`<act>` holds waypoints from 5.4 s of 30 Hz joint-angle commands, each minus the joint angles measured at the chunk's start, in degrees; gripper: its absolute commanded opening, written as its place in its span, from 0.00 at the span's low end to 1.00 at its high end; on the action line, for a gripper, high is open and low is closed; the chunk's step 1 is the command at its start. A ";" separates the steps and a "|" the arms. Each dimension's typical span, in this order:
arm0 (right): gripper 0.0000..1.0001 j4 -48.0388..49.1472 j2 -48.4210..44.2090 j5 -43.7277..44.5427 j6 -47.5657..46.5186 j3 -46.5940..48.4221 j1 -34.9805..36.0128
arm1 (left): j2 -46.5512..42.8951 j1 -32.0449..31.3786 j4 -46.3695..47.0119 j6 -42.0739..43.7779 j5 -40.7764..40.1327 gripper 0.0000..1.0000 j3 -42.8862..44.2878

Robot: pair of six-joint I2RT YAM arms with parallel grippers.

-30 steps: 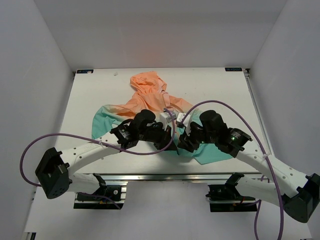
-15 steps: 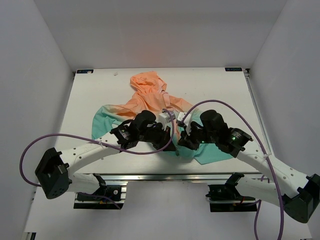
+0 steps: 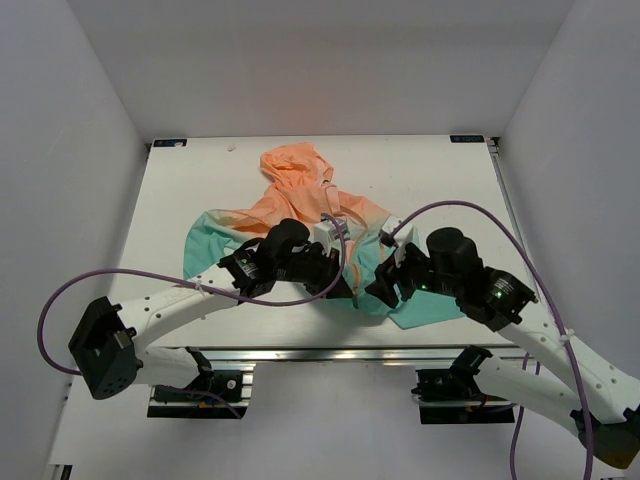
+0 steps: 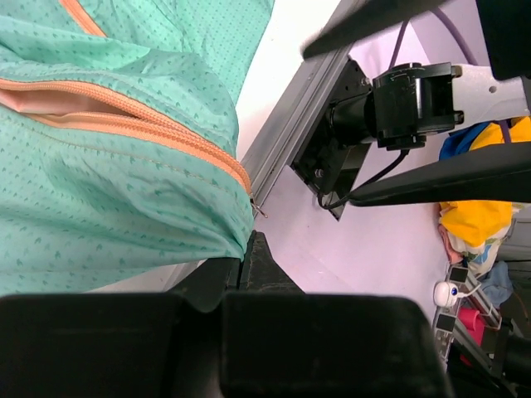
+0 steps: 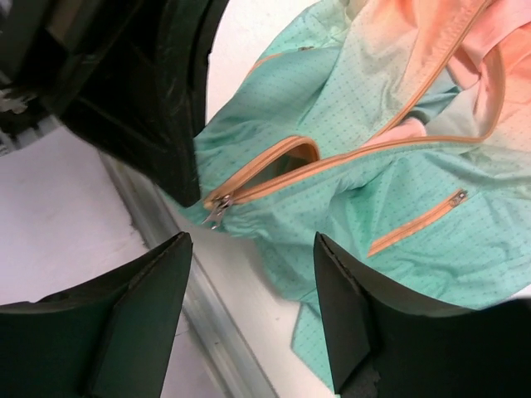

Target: Zip up the jacket

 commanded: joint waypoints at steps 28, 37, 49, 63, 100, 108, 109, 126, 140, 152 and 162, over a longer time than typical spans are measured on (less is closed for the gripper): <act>0.54 0.73 7.55 1.27 11.19 0.39 5.35 | 0.49 1.10 4.88 -5.33 4.54 0.00 1.17; 0.50 2.40 9.31 2.68 11.46 -0.58 5.79 | -0.74 1.19 6.11 -5.59 5.68 0.00 0.29; 0.36 2.49 8.17 5.93 11.19 -0.93 5.79 | -1.10 1.19 6.73 -5.33 6.39 0.00 -0.59; 0.25 1.61 6.50 11.20 11.28 -0.14 5.79 | -1.27 1.19 8.14 -4.97 8.50 0.00 -1.73; 0.00 -2.43 7.99 19.29 13.13 4.60 5.79 | 1.54 1.19 -5.48 -4.44 5.78 0.00 -1.03; 0.00 -2.17 12.91 27.36 15.41 7.33 5.79 | 0.93 1.10 -9.00 -6.29 6.13 0.00 -3.31; 0.00 -1.47 13.00 28.59 16.46 7.42 5.79 | 0.84 1.10 -9.00 -6.73 6.30 0.00 -3.66; 0.00 6.78 17.65 31.77 11.98 4.87 5.70 | -2.32 1.10 -9.34 -10.07 9.20 0.00 -8.49; 0.00 22.95 37.85 26.42 7.06 11.63 -9.75 | -4.26 1.10 -6.19 -14.20 14.30 0.00 -20.98; 0.00 28.60 67.10 21.92 2.14 37.45 -17.14 | -2.42 1.01 -1.71 -15.52 16.85 0.00 -24.67; 0.00 28.77 97.09 23.15 3.28 75.94 -19.43 | -5.75 1.19 -4.87 -17.01 15.97 0.00 -27.13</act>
